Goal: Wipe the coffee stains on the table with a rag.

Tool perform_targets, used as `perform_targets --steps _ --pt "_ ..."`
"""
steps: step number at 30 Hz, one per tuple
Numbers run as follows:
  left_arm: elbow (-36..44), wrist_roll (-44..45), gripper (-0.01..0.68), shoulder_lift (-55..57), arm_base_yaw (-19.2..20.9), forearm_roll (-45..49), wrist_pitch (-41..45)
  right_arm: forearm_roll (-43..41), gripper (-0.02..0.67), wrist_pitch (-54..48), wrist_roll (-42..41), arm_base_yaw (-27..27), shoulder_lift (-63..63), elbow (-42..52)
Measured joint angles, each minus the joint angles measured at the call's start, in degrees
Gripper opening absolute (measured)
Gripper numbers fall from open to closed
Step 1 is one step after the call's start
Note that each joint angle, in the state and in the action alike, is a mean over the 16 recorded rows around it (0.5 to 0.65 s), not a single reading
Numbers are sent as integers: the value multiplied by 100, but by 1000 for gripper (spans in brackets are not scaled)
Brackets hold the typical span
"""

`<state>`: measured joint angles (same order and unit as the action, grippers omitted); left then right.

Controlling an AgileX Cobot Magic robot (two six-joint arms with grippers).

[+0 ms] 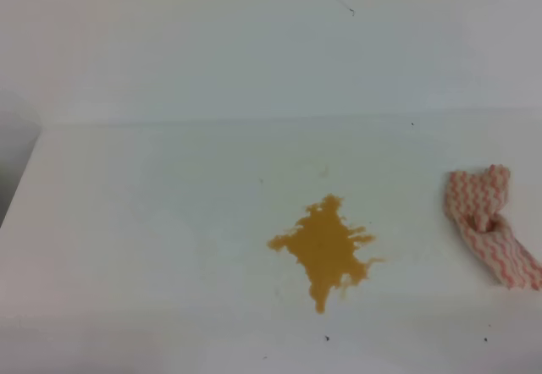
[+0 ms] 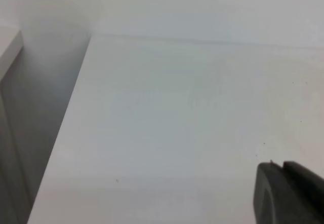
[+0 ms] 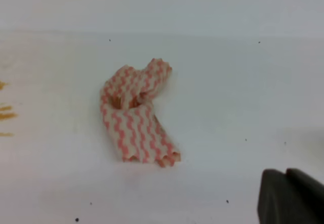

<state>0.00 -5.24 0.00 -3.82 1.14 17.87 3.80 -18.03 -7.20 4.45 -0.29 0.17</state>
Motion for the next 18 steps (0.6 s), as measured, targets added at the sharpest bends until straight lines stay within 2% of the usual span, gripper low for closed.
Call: perform_targets --steps 18 --pt "0 0 -3 0 0 0 0 180 -2 12 0 0 0 0"
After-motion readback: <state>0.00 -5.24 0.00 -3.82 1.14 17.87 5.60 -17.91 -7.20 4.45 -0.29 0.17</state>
